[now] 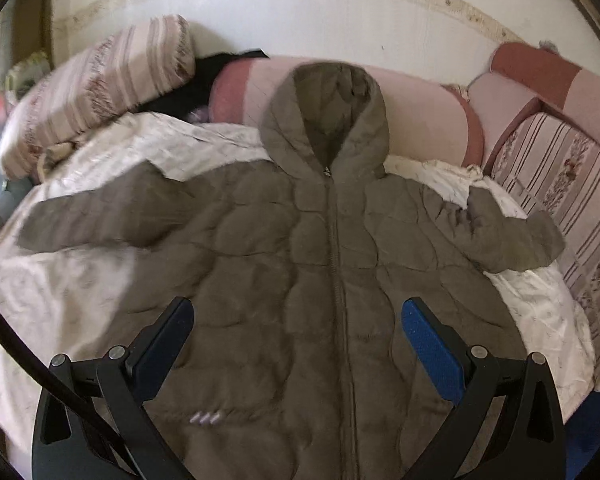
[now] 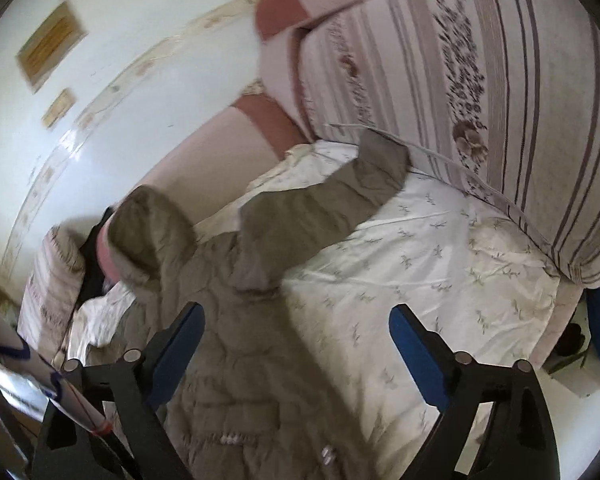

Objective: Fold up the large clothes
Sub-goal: 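Grasp the cuff of the jacket sleeve with the right gripper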

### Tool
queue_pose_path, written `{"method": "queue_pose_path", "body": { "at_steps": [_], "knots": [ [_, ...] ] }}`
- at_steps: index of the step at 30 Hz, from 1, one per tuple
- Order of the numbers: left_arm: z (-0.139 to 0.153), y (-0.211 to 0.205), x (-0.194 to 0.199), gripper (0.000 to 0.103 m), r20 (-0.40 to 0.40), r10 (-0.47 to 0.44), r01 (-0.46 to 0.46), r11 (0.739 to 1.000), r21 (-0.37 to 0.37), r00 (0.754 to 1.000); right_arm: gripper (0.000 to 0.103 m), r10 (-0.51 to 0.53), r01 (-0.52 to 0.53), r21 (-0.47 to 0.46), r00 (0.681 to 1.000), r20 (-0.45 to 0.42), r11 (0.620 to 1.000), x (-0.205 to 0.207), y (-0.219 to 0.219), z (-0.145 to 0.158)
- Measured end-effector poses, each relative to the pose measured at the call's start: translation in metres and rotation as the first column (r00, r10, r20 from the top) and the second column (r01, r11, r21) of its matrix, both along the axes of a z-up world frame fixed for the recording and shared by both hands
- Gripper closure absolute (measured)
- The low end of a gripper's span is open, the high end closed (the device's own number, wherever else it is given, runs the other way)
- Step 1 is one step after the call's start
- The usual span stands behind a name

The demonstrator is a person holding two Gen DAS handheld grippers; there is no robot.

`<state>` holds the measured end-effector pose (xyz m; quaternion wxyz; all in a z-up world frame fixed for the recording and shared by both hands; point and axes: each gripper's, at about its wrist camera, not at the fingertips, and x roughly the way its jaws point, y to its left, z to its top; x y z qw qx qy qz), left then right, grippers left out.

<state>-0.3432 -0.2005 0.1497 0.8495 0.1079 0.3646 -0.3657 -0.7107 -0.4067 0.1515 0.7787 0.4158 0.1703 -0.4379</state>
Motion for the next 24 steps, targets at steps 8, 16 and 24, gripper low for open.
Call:
{"method": "queue_pose_path", "body": {
  "at_steps": [8,16,24],
  "knots": [
    [-0.052,-0.039,0.024,0.0,-0.046,-0.042,0.045,0.997,0.061,0.998,0.025,-0.08,0.083,0.053,0.994,-0.068,0.995,-0.009,-0.095,-0.028],
    [-0.055,-0.055,0.014,0.0,0.036,-0.094,0.09,0.99,0.107,0.995,0.037,-0.113,0.124,0.069,0.982,-0.151,0.99,0.009,-0.184,-0.058],
    [-0.062,-0.057,0.02,0.0,0.009,-0.1,0.098,0.988,0.121,0.995,0.042,-0.15,0.168,0.097,0.973,-0.175,0.981,0.009,-0.26,-0.091]
  ]
}}
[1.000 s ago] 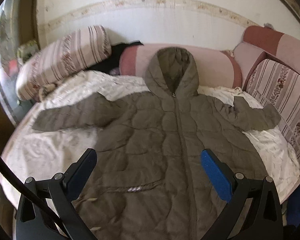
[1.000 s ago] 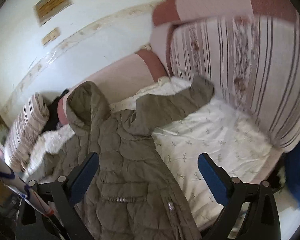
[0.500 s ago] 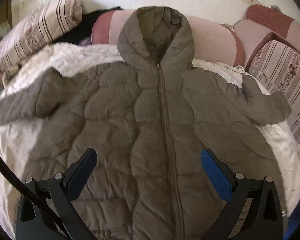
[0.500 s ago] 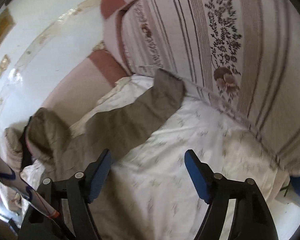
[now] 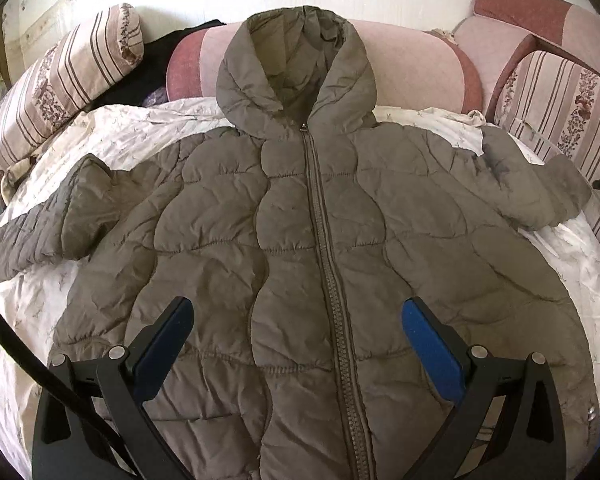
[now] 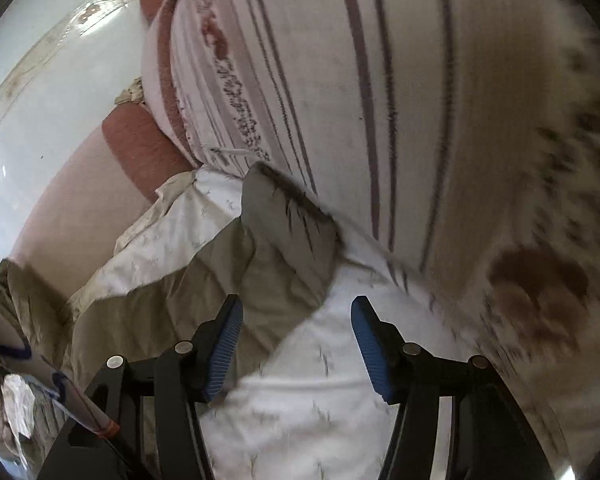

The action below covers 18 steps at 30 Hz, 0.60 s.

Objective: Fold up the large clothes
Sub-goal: 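Grasp the cuff of the jacket sleeve with the right gripper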

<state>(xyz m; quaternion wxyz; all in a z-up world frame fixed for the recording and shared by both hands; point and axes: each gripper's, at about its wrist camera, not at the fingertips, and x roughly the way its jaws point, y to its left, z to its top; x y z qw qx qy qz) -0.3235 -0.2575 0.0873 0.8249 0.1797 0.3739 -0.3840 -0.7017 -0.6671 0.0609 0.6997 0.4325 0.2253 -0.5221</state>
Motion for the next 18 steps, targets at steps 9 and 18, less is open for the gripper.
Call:
{"method": "queue_pose_path", "body": {
  "at_steps": [9,18],
  "knots": [
    [-0.01,-0.006,0.005,0.0,-0.006,-0.002,0.003,1.0,0.028,1.0,0.047,-0.009,0.01,0.008,0.998,-0.061,1.0,0.019,-0.047,-0.031],
    [-0.015,-0.009,0.005,0.0,-0.006,-0.006,0.007,0.999,0.044,1.0,0.089,-0.014,0.001,-0.069,0.98,-0.197,0.998,0.042,-0.051,-0.018]
  ]
}}
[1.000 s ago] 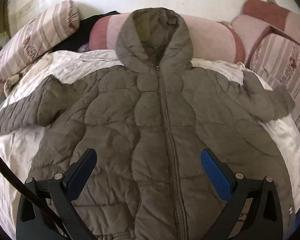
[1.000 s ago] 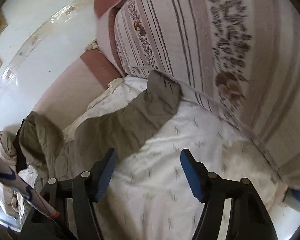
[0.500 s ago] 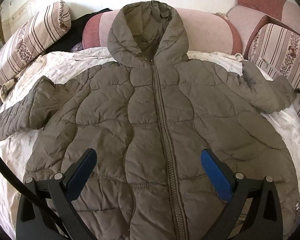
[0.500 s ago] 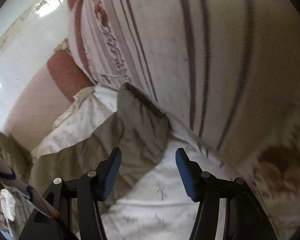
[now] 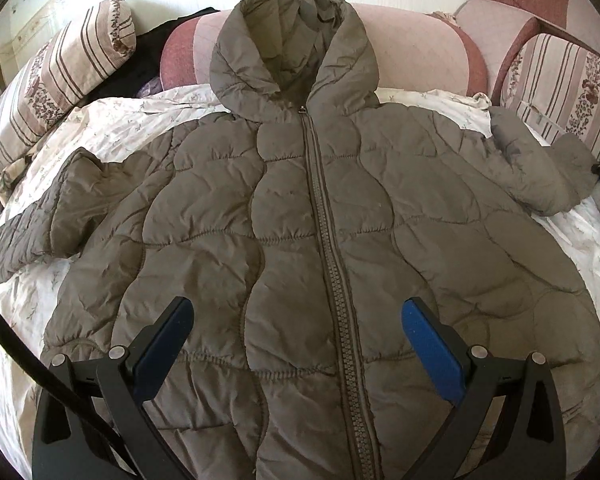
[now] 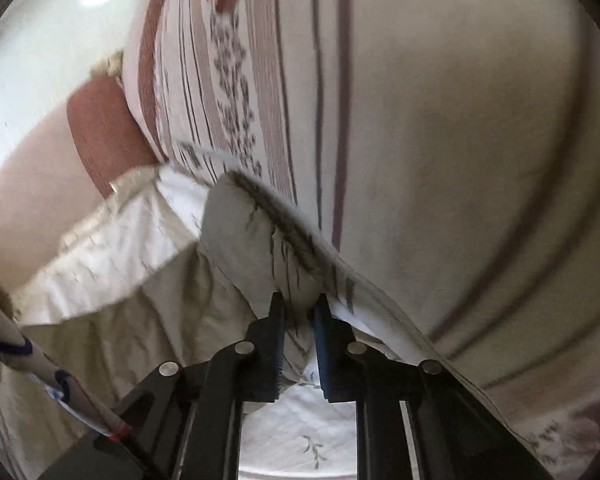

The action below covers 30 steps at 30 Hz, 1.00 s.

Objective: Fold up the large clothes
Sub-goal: 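Grasp the cuff of the jacket sleeve with the right gripper, then lift the held sleeve and carry it across the jacket body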

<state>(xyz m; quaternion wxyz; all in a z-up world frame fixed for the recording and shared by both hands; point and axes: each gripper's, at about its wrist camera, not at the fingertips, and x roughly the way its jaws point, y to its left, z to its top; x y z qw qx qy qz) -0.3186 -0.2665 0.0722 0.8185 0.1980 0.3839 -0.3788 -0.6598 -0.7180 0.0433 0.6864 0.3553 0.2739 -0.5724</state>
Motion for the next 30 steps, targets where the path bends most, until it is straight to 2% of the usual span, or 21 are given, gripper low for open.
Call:
{"method": "queue_pose_path", "body": {
  "at_steps": [6,10,15,19,24,26,30],
  "knots": [
    [0.008,0.006,0.0,0.0,0.0,0.01,-0.009,1.0,-0.021,1.0,0.09,-0.038,0.038,-0.122,0.999,0.004,0.992,-0.021,0.028,0.059],
    [0.017,0.012,-0.002,0.0,0.021,0.015,-0.014,0.999,-0.041,1.0,0.09,-0.046,0.046,-0.23,0.999,0.003,0.972,-0.033,0.053,0.123],
    [0.027,0.02,0.001,0.0,0.036,0.029,-0.027,0.997,-0.066,0.999,0.09,0.001,0.015,-0.3,0.999,0.051,0.954,-0.032,0.085,0.192],
    [0.041,0.034,0.008,0.0,0.055,0.063,-0.057,0.993,-0.101,0.996,0.09,0.088,-0.056,-0.344,0.993,0.079,0.937,-0.009,0.121,0.233],
    [0.053,0.06,0.026,0.0,0.068,0.126,-0.116,0.984,-0.136,0.99,0.095,0.235,-0.17,-0.394,0.964,0.122,0.903,0.037,0.176,0.272],
    [0.056,0.072,0.037,0.0,0.058,0.156,-0.146,0.978,-0.147,0.986,0.095,0.312,-0.23,-0.416,0.939,0.142,0.88,0.065,0.204,0.289],
    [0.058,0.093,0.059,0.0,0.018,0.215,-0.21,0.964,-0.163,0.976,0.096,0.443,-0.344,-0.443,0.885,0.142,0.828,0.121,0.253,0.304]
  ]
}}
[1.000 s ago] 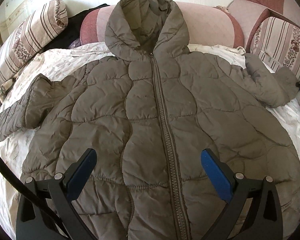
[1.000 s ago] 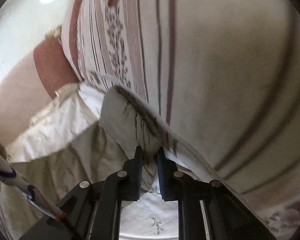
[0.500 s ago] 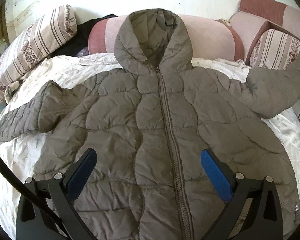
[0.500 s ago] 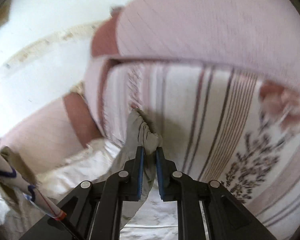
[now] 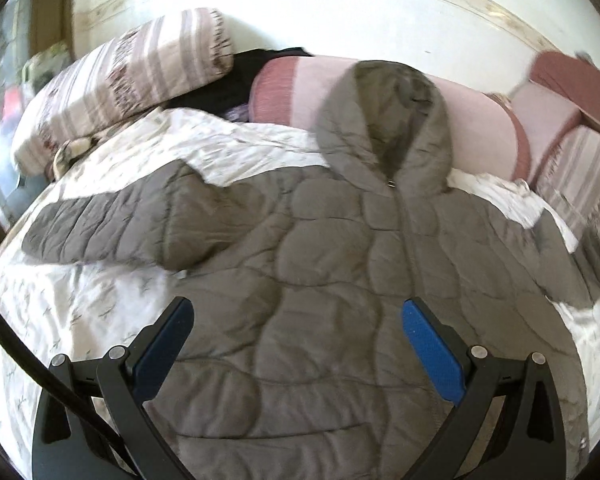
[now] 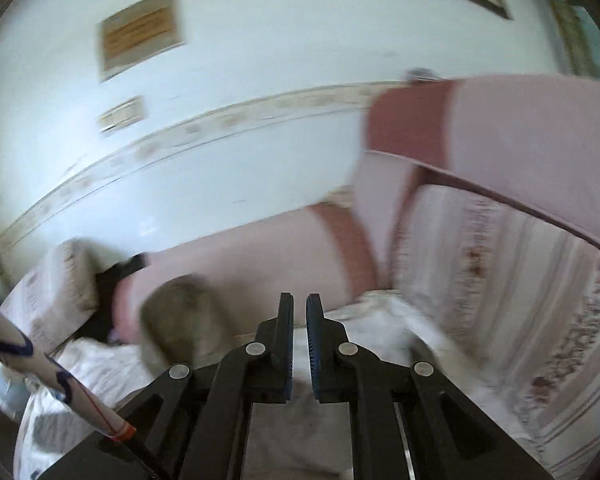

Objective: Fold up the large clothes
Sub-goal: 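Lift the held sleeve and carry it across the jacket body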

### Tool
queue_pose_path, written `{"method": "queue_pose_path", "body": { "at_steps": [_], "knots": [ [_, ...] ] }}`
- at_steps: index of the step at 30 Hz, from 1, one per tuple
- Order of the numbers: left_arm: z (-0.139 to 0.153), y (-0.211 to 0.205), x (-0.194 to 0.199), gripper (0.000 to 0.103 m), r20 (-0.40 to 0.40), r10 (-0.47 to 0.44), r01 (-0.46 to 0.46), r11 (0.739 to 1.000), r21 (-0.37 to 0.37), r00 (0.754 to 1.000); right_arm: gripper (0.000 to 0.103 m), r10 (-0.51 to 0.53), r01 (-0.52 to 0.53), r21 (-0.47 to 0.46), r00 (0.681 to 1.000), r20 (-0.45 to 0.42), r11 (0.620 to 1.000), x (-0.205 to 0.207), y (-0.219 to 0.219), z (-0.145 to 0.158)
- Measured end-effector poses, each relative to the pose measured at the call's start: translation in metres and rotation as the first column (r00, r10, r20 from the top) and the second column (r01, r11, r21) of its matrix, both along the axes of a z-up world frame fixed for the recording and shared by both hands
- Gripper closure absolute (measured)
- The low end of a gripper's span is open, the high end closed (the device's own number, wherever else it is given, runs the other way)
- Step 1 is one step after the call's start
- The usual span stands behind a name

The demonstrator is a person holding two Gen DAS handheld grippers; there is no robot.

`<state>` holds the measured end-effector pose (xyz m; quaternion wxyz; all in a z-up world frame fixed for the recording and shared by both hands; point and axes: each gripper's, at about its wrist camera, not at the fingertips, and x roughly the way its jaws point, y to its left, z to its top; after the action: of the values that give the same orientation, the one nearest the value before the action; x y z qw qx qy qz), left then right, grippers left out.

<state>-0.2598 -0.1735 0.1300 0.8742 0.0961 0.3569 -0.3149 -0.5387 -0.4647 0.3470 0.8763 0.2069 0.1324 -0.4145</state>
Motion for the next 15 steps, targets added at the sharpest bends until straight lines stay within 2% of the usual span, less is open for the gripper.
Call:
{"method": "queue_pose_path", "body": {
  "at_steps": [3,6,8,9,10,12,14,15],
  "knots": [
    [0.001,0.012,0.01,0.0,-0.027,0.023,-0.023,1.0,-0.019,0.999,0.096,0.094,-0.094,0.005,0.996,0.008,0.996,0.035,0.029,0.001],
    [0.002,0.018,0.015,0.0,-0.04,0.022,-0.024,0.999,-0.037,0.999,0.095,0.075,-0.075,-0.001,0.996,-0.038,0.997,0.05,0.034,-0.009],
    [0.003,0.017,0.015,0.0,-0.041,0.009,-0.011,0.999,-0.037,0.999,0.086,0.059,-0.057,0.024,0.995,-0.086,0.998,0.052,0.019,-0.026],
    [0.003,0.015,0.013,0.0,-0.037,0.001,-0.002,0.999,-0.033,0.999,0.081,0.041,-0.037,0.036,0.993,-0.113,0.999,0.046,0.015,-0.035],
    [0.002,0.012,0.013,0.0,-0.035,-0.005,0.004,1.0,-0.031,0.999,0.07,0.029,-0.023,0.043,0.991,-0.131,0.999,0.038,0.015,-0.04],
    [0.001,0.006,0.01,0.0,-0.034,-0.021,0.02,0.999,-0.026,0.999,0.067,-0.066,0.076,0.048,0.98,-0.185,0.996,0.013,-0.01,-0.068],
    [-0.002,-0.004,0.005,0.0,-0.033,-0.04,0.04,0.999,-0.011,0.999,0.06,-0.108,0.132,0.109,0.972,-0.207,0.985,-0.015,-0.034,-0.095],
    [-0.004,-0.007,0.003,0.0,-0.035,-0.05,0.049,0.999,-0.005,0.998,0.059,-0.119,0.151,0.138,0.97,-0.212,0.979,-0.03,-0.048,-0.108]
  ]
}}
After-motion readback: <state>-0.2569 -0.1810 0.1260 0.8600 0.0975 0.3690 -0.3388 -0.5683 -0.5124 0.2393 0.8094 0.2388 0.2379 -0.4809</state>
